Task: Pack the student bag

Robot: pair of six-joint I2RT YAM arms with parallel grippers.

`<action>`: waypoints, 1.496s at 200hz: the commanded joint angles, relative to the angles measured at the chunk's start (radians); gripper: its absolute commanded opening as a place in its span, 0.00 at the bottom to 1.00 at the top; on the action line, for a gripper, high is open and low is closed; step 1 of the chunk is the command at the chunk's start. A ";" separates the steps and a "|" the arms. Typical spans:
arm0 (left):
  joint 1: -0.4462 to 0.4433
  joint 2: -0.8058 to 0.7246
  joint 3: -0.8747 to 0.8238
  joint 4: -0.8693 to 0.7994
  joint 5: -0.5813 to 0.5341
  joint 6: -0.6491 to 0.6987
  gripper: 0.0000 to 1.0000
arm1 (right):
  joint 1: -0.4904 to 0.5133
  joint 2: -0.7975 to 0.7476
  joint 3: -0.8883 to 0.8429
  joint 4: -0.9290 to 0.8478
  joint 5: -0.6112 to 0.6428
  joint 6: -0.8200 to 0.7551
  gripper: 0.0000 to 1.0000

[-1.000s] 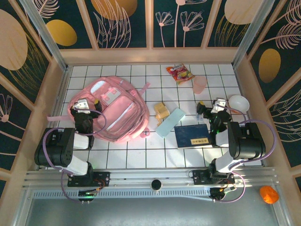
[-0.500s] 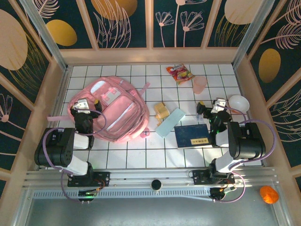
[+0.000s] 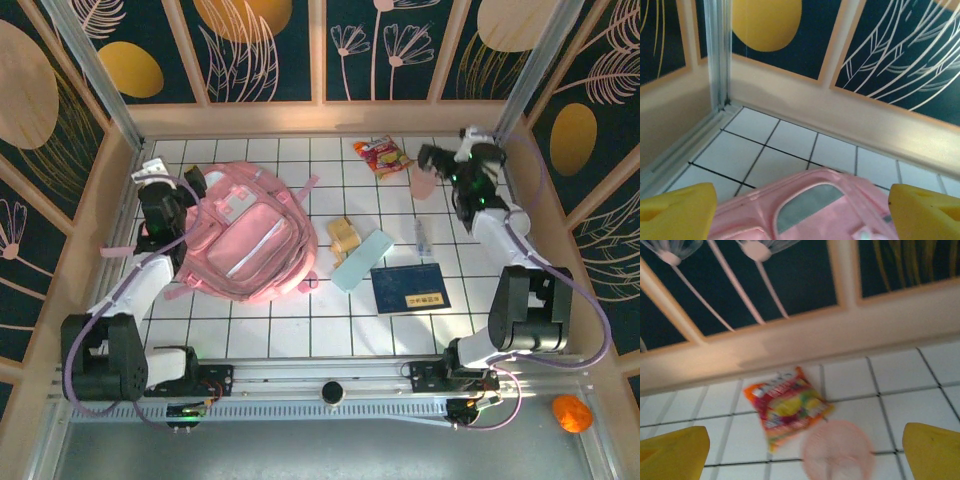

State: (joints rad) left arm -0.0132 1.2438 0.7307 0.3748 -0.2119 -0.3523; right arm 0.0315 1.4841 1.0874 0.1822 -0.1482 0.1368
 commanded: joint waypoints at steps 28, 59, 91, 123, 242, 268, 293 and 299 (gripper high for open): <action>0.001 -0.065 -0.033 -0.580 0.167 -0.398 0.83 | 0.409 0.136 0.212 -0.501 0.053 0.192 0.99; 0.001 -0.097 -0.153 -0.537 0.304 -0.453 0.66 | 0.595 0.253 0.234 -0.455 0.022 0.380 0.96; 0.001 -0.125 -0.271 -0.437 0.348 -0.505 0.58 | 0.736 0.379 0.250 -0.381 0.069 0.454 0.71; 0.001 -0.057 -0.271 -0.388 0.354 -0.455 0.47 | 0.779 0.485 0.268 -0.397 0.132 0.507 0.56; -0.019 0.148 -0.217 -0.273 0.410 -0.416 0.37 | 0.972 0.390 0.048 -0.340 0.103 0.705 0.47; -0.059 0.122 -0.261 -0.253 0.425 -0.423 0.37 | 0.997 0.348 0.021 -0.340 0.124 0.731 0.47; -0.115 0.145 -0.245 -0.242 0.429 -0.424 0.37 | 1.005 0.302 -0.021 -0.360 0.140 0.753 0.46; -0.123 0.152 -0.239 -0.238 0.430 -0.426 0.38 | 1.005 0.289 -0.042 -0.349 0.140 0.764 0.46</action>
State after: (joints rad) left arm -0.0601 1.3640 0.4999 0.1642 0.0868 -0.7422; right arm 1.0000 1.8259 1.1046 -0.1650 0.0193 0.8459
